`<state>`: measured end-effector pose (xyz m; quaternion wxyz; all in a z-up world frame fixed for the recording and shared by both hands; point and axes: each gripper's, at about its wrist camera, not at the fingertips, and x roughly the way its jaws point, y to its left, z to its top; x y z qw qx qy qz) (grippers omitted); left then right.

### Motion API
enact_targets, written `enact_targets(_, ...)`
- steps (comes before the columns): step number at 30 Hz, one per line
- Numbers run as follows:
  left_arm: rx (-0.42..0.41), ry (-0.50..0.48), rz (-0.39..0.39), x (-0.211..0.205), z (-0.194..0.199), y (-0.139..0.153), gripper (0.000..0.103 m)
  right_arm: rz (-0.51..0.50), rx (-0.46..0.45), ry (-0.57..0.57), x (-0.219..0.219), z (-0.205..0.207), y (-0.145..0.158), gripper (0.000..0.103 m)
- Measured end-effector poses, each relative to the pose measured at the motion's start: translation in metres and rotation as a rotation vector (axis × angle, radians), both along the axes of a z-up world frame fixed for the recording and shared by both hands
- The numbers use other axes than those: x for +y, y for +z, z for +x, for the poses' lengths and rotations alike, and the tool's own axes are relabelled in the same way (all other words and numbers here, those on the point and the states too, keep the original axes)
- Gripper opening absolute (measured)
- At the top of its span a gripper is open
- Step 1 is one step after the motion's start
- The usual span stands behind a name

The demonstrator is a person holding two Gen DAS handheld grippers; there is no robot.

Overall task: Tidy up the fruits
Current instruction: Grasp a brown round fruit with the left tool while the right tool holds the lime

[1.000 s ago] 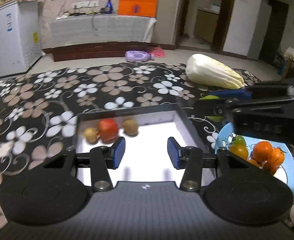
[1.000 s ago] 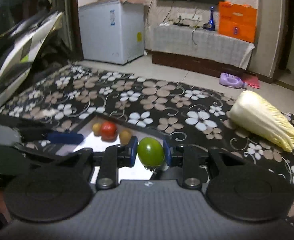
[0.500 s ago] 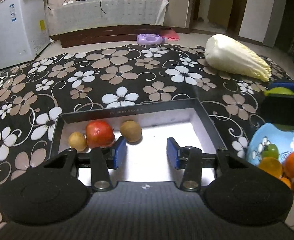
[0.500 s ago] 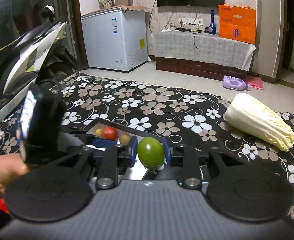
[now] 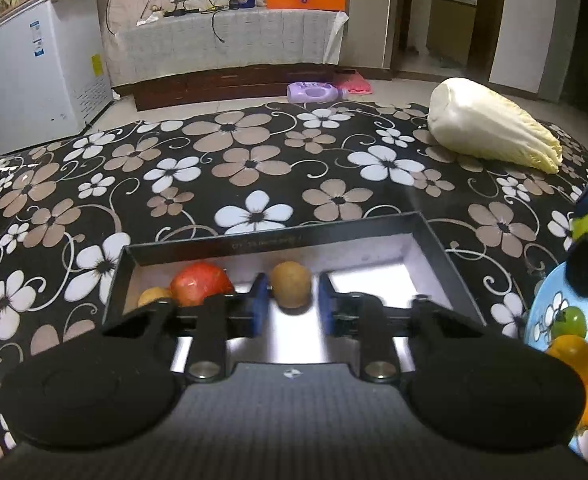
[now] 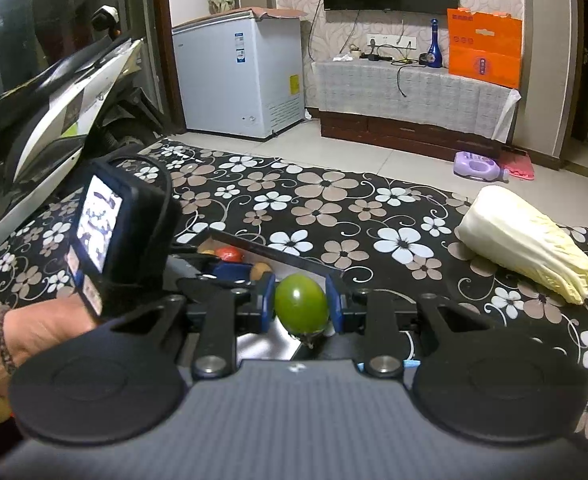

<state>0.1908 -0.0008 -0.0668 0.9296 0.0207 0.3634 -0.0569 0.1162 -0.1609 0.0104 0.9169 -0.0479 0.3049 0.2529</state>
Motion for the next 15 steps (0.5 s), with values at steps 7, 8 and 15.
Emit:
enact_targets(7, 0.003, -0.001, 0.002, -0.001, -0.005, 0.001, 0.028, -0.008, 0.011, 0.005, 0.002, 0.000, -0.004, 0.030)
enact_targets(8, 0.003, -0.004, 0.005, -0.002, -0.006, 0.001, 0.028, -0.009, 0.013, 0.008, 0.002, 0.001, -0.004, 0.030)
enact_targets(15, -0.010, -0.022, 0.034, -0.010, -0.023, 0.005, 0.028, -0.003, 0.016, 0.015, 0.003, -0.002, -0.007, 0.031)
